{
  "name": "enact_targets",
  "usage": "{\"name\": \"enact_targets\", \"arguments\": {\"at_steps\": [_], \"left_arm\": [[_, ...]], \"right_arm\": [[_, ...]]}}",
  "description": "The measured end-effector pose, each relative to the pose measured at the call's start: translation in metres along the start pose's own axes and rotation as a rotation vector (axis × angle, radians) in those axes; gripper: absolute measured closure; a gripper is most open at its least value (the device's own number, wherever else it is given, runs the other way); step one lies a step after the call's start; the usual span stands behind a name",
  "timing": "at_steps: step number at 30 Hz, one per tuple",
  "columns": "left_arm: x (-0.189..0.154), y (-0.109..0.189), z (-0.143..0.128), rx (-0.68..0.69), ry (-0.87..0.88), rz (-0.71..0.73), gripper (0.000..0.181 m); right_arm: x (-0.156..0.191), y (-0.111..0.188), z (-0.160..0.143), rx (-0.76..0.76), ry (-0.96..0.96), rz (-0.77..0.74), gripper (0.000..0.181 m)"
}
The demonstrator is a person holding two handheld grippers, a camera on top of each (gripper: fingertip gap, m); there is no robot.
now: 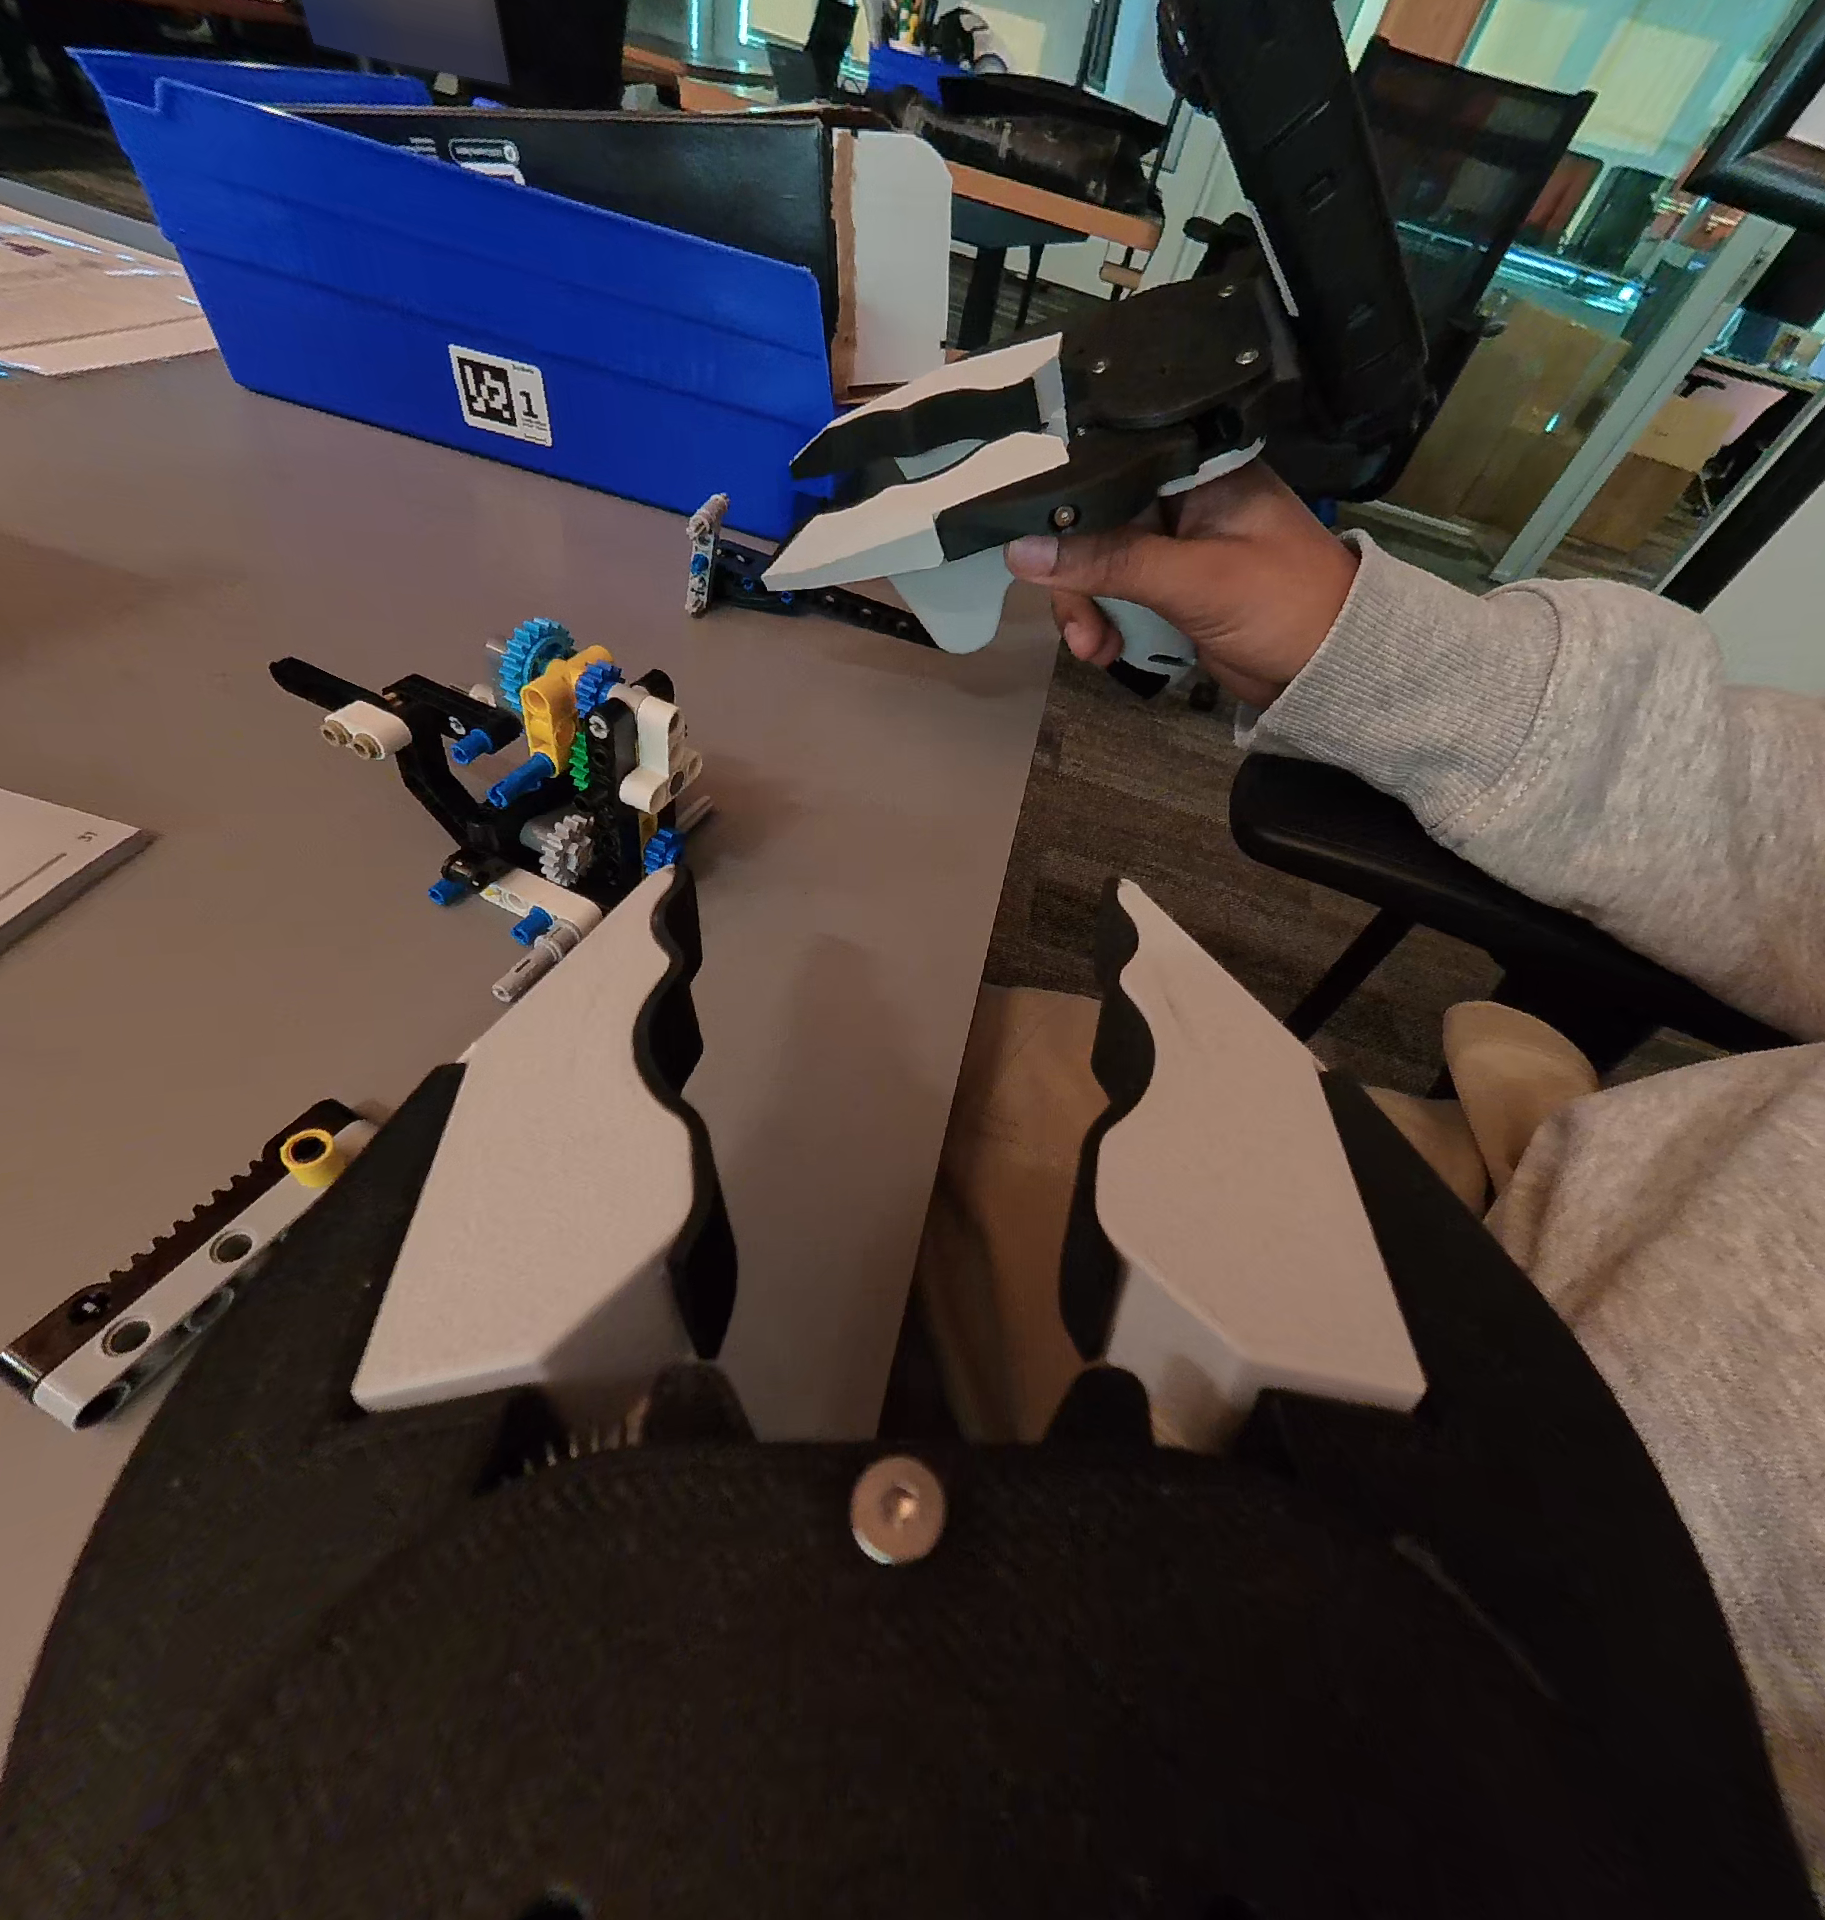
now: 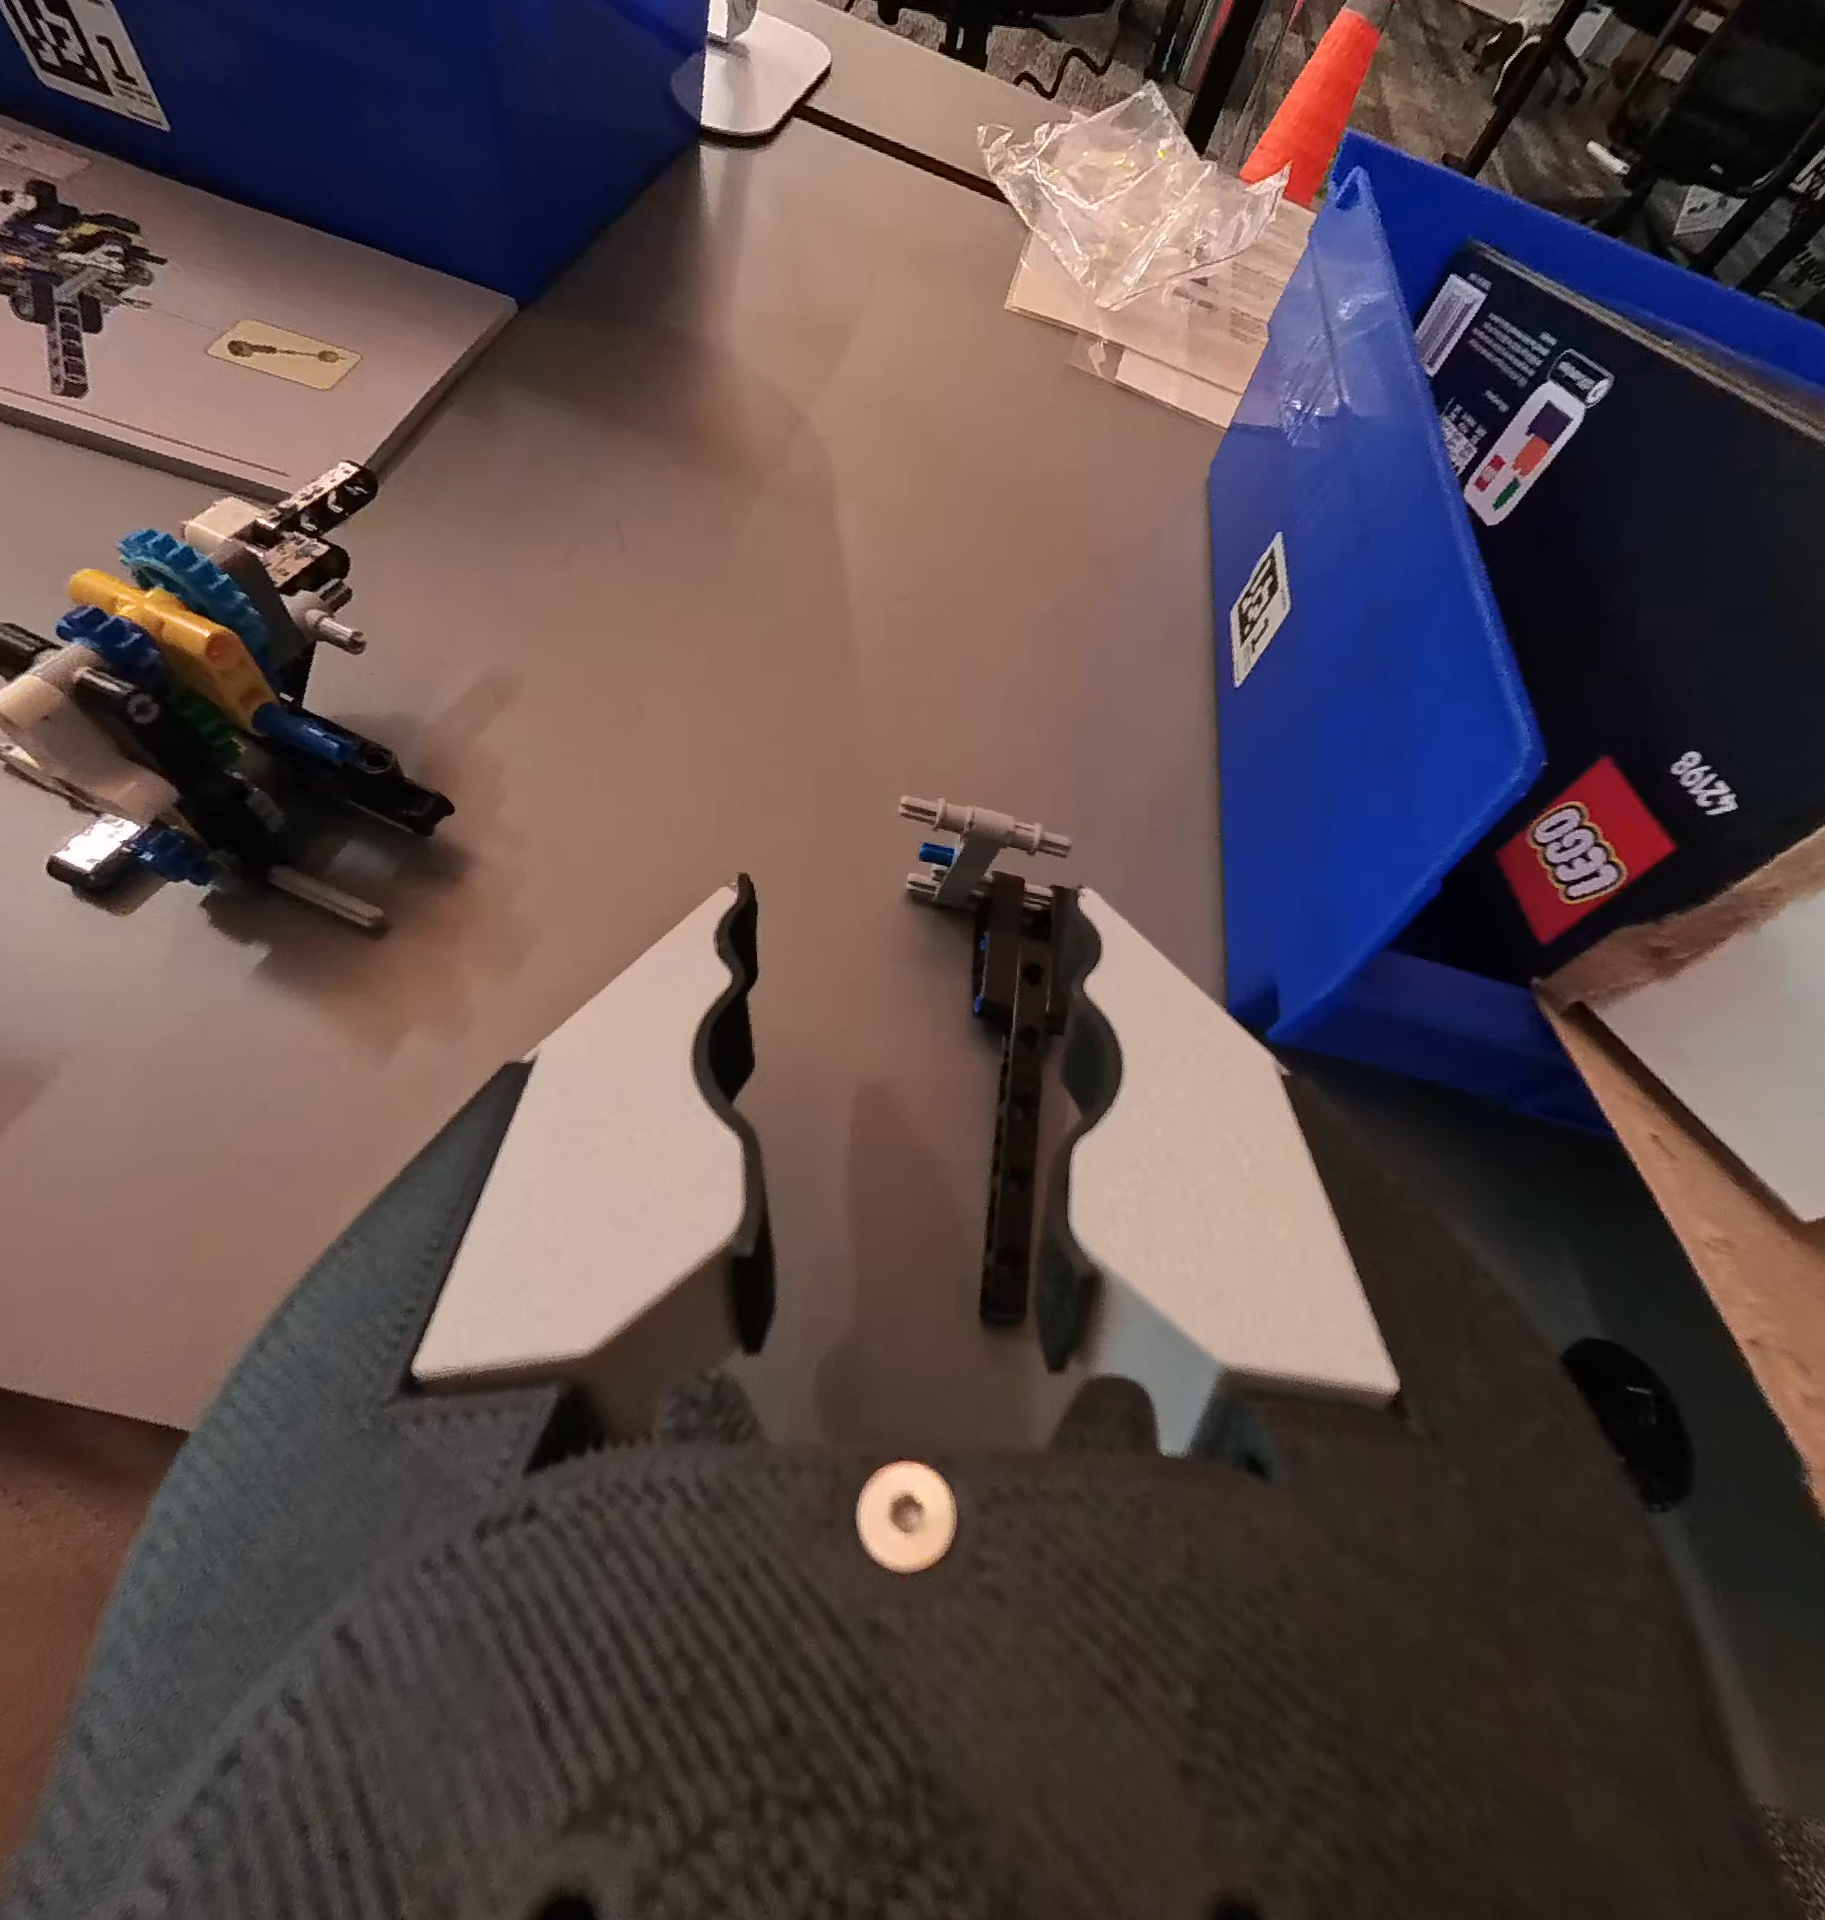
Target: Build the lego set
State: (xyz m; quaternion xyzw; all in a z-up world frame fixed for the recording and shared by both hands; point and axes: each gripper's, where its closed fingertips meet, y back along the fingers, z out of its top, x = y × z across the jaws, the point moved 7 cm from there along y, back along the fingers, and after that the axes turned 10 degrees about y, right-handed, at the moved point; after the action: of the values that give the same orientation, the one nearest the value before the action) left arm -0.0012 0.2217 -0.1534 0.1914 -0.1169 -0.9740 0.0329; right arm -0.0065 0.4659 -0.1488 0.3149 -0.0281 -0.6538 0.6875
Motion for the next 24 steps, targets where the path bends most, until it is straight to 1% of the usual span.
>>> {"name": "enact_targets", "arguments": {"at_steps": [19,21,22,24], "left_arm": [[0.0,0.0,0.0,0.001,-0.001,0.001,0.107],[0.0,0.0,0.0,0.0,-0.002,0.001,0.107],[0.0,0.0,0.0,-0.003,-0.004,0.001,0.107],[0.0,0.001,0.0,-0.013,-0.007,0.002,0.107]], "right_arm": [[0.004,-0.001,0.002,-0.004,0.011,0.018,0.123],[0.01,0.001,0.005,-0.04,0.027,0.069,0.122],[0.018,0.003,0.01,-0.091,0.047,0.141,0.122],[0.038,0.011,0.022,-0.199,0.102,0.289,0.13]]}}
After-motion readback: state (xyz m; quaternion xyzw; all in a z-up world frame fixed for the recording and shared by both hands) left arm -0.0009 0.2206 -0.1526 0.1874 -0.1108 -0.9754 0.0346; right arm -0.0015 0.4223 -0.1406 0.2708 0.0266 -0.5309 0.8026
